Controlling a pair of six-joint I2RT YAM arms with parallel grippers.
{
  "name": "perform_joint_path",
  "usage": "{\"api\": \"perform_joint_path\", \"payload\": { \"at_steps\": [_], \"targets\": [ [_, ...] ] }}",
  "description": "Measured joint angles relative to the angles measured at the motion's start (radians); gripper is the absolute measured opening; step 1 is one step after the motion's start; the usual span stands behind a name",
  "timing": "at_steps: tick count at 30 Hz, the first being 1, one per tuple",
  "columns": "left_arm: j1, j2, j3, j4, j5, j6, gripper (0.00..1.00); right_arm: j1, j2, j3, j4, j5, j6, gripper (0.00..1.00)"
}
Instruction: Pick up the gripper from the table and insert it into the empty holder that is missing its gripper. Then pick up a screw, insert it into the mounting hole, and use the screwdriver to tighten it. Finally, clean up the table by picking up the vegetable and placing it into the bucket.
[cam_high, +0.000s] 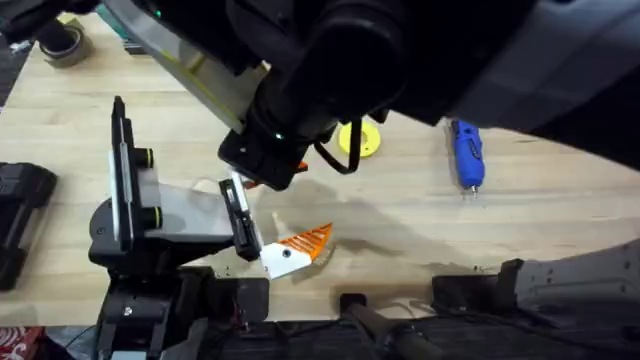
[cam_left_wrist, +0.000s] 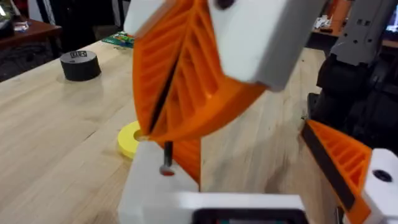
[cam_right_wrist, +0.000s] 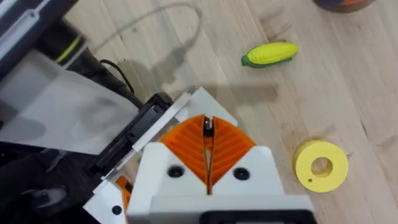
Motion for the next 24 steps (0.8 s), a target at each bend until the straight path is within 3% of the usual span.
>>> {"api": "perform_joint_path", "payload": {
  "at_steps": [24],
  "targets": [
    [0.0,0.0,0.0,0.0,0.0,0.0,0.985,0.004,0.027,-0.013,0.007,0.0,0.0,0.006]
  ]
}}
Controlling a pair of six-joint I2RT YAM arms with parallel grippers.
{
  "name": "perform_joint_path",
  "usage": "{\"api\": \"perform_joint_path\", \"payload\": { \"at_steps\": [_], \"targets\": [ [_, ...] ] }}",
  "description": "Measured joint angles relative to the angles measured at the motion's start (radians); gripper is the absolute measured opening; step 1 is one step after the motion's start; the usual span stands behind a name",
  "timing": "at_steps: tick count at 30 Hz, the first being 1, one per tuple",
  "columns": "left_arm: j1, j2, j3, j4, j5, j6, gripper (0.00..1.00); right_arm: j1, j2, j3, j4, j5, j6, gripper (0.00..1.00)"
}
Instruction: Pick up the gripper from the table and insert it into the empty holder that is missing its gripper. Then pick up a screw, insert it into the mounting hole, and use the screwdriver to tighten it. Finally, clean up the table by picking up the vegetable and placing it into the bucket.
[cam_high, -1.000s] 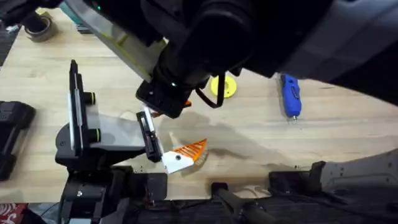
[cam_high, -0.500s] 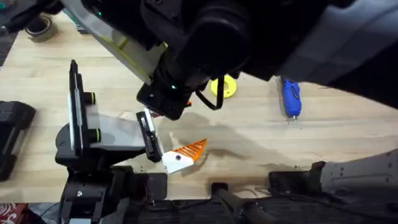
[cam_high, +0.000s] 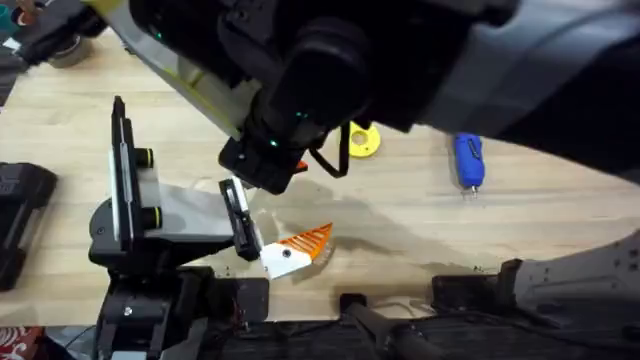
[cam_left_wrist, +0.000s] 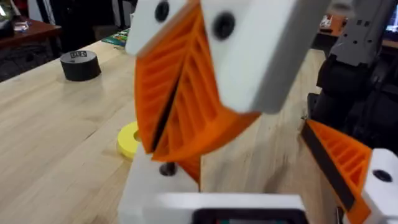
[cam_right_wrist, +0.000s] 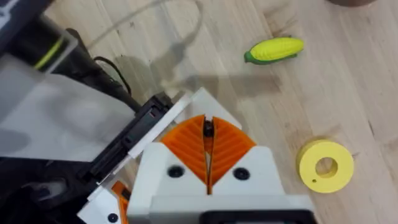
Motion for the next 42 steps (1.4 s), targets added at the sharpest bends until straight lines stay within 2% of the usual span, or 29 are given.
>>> {"api": "perform_joint_path", "payload": {
  "at_steps": [18,19,20,25,26,28,42],
  "targets": [
    [0.0,0.0,0.0,0.0,0.0,-0.004,0.986,0.008,0.012,0.0,0.0,0.001,0.0,0.015],
    [0.0,0.0,0.0,0.0,0.0,-0.003,0.986,0.008,0.012,0.0,0.0,0.001,0.0,0.049],
    [0.0,0.0,0.0,0.0,0.001,-0.004,0.986,0.008,0.012,0.0,0.0,-0.001,0.001,0.149],
    [0.002,0.0,0.0,0.0,-0.001,-0.012,0.985,-0.005,0.011,0.0,-0.01,0.048,0.0,0.899],
    [0.002,0.0,0.0,0.0,-0.001,-0.015,0.985,-0.011,0.01,0.0,-0.01,0.055,-0.003,0.967],
    [0.002,0.0,0.0,0.0,-0.001,-0.015,0.985,-0.014,0.008,0.0,-0.011,0.058,-0.004,0.992],
    [0.002,0.0,0.0,0.0,0.0,-0.015,0.985,-0.013,-0.002,0.0,-0.003,0.06,-0.004,0.995]
  ]
}}
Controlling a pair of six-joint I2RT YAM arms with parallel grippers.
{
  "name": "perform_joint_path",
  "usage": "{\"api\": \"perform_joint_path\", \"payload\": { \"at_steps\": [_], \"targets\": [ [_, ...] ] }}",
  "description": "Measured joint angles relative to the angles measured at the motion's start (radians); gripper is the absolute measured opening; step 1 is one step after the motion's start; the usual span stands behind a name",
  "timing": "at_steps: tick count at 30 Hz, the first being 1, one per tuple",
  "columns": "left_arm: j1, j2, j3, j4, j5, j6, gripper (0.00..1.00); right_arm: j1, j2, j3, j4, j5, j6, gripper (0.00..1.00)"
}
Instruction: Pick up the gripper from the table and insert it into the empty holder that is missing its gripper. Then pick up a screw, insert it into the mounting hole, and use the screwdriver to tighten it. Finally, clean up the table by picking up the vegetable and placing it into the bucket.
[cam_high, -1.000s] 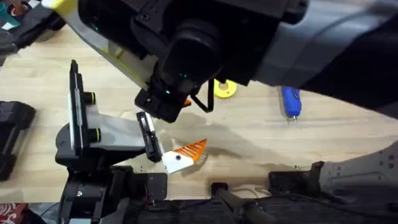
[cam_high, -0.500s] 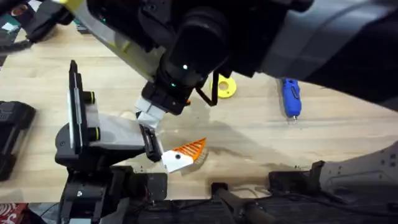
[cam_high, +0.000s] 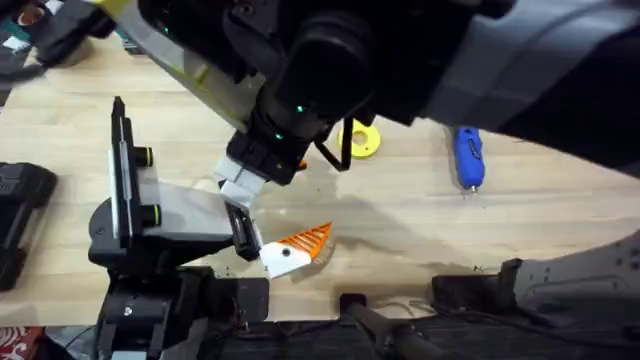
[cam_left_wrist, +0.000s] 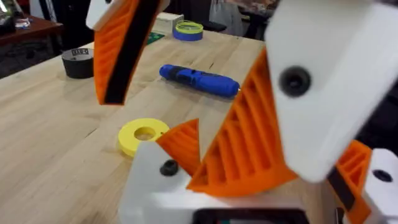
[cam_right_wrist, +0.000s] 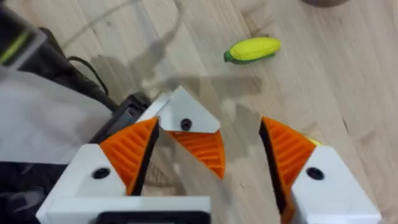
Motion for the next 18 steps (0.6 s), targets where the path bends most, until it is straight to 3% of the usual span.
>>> {"api": "perform_joint_path", "payload": {
  "at_steps": [7,18],
  "targets": [
    [0.0,0.0,0.0,-0.001,0.005,0.002,0.985,-0.003,-0.064,-0.003,0.011,-0.036,0.0,0.995],
    [0.0,0.0,0.0,-0.001,0.005,0.005,0.985,-0.107,-0.173,-0.003,0.009,-0.039,0.0,0.995]
  ]
}}
